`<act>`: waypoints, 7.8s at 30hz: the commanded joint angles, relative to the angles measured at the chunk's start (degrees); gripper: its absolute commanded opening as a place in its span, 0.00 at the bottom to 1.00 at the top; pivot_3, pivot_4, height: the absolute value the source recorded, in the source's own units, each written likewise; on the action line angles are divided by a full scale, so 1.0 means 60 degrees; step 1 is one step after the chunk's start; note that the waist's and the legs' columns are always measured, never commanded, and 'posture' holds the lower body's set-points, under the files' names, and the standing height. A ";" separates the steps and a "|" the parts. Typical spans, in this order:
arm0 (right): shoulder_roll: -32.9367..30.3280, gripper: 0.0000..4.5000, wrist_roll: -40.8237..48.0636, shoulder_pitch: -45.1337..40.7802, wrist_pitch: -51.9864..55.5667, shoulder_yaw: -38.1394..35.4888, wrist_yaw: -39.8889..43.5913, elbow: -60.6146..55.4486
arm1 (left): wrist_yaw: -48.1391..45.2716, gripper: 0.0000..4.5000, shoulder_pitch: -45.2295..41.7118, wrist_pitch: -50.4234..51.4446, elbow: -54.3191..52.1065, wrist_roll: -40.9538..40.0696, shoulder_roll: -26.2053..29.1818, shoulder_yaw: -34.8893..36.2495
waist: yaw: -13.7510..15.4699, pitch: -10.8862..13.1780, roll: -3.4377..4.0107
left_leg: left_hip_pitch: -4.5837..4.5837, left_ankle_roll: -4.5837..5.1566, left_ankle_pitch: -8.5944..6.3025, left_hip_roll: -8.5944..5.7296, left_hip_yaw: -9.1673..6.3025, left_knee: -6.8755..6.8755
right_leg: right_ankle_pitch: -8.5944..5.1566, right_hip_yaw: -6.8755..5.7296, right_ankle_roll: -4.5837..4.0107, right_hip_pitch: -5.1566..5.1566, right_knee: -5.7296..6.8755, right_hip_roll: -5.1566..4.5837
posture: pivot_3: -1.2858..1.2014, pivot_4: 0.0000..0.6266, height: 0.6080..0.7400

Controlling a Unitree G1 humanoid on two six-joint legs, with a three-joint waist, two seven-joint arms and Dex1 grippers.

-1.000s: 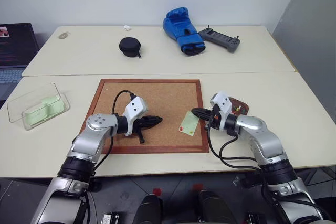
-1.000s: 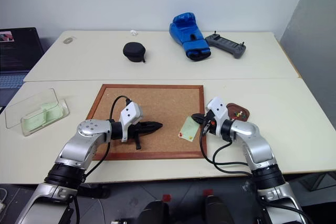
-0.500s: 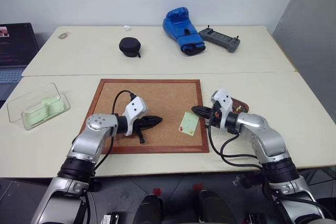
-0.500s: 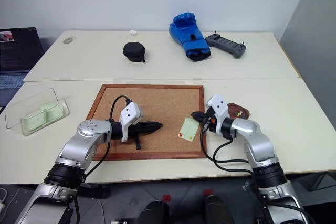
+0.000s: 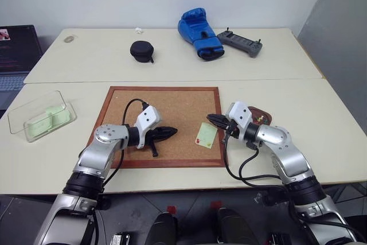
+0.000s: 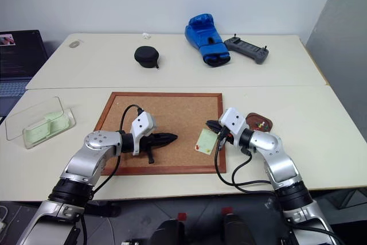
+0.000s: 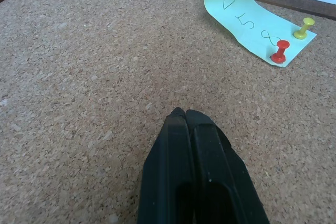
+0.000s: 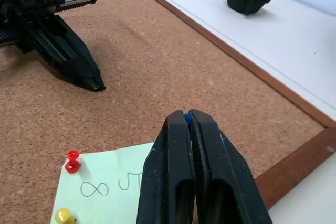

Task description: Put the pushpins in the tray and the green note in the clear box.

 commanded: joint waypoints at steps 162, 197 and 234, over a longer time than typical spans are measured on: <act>-0.1117 0.01 0.1878 0.0251 0.2874 -0.3150 -0.1230 -0.0426 | 0.0178 0.00 0.0260 0.0120 -0.0008 0.0498 0.0055 -0.0309 | 0.0009 -0.0016 0.0035 | 0.0007 0.0001 0.0000 -0.0002 0.0004 0.0000 | 0.0000 0.0007 0.0000 0.0014 -0.0014 0.0007 | 0.52 0.24 1.00; -0.0770 0.30 0.1690 -0.0286 0.3350 -0.3233 -0.1939 0.1052 | 0.0046 0.00 -0.0094 -0.0099 0.0400 0.0617 0.0086 -0.0338 | 0.0013 -0.0027 0.0054 | 0.0005 0.0003 0.0001 -0.0005 0.0007 -0.0001 | 0.0002 0.0008 0.0003 0.0014 -0.0014 0.0005 | 0.52 0.24 1.00; -0.0975 0.56 0.1161 0.0612 -0.0352 0.0522 0.2812 -0.0765 | 0.0013 0.00 0.0112 0.0026 0.0102 0.0565 0.0234 -0.0252 | 0.0004 -0.0026 0.0052 | 0.0004 0.0003 0.0001 -0.0002 0.0002 -0.0001 | 0.0001 0.0004 0.0006 0.0016 -0.0031 0.0015 | 0.52 0.24 1.00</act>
